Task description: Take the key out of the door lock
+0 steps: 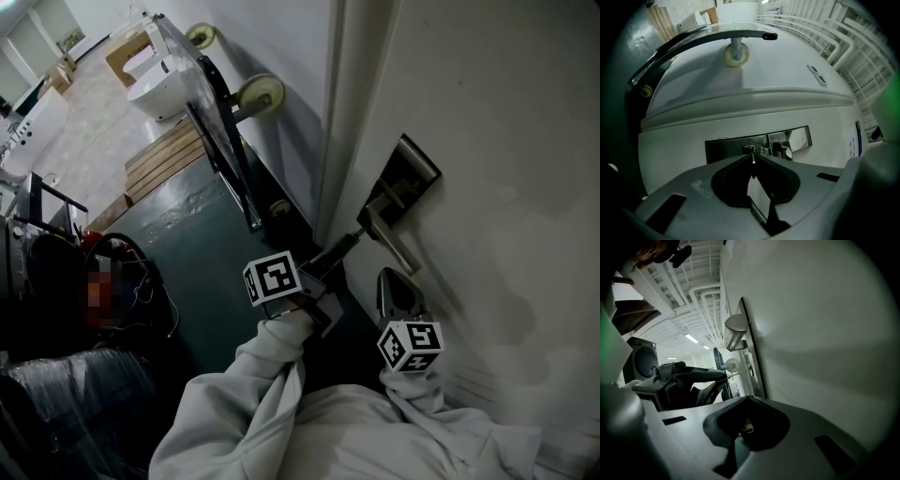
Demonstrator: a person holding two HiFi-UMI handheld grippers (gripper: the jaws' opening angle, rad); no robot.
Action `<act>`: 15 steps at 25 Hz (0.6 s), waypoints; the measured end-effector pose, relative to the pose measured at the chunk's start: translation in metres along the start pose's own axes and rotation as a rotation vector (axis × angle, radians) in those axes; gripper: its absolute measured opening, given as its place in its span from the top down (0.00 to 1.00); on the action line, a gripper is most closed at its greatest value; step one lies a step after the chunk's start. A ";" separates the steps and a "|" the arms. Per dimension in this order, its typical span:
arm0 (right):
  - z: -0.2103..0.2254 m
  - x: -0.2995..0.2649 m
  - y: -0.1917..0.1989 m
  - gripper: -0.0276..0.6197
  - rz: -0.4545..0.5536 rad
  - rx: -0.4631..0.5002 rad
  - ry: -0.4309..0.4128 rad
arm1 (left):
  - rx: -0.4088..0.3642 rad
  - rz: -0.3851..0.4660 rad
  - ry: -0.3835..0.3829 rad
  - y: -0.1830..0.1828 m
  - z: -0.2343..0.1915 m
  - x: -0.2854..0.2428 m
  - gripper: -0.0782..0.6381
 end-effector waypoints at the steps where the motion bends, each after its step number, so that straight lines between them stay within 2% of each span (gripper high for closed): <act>1: -0.001 0.001 0.001 0.88 0.000 0.002 -0.004 | -0.015 0.000 0.003 0.000 0.001 0.002 0.85; 6: -0.004 0.010 0.003 0.88 0.007 0.009 -0.015 | -0.082 0.004 0.012 0.003 0.003 0.013 0.85; 10: -0.005 0.016 0.005 0.88 0.010 0.013 -0.024 | -0.151 0.022 -0.020 -0.001 0.001 0.027 0.85; 15: -0.011 0.020 0.006 0.88 0.005 0.014 -0.043 | -0.172 0.060 -0.043 -0.005 -0.002 0.046 0.85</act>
Point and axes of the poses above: the fingertips, and each gripper's own axes: x backward along the fingers, z to its right, y out of its underside, the point moved 10 cm from there along x, backward along the fingers, and after that the axes turned 6 degrees about z, right-handed, at the moved point
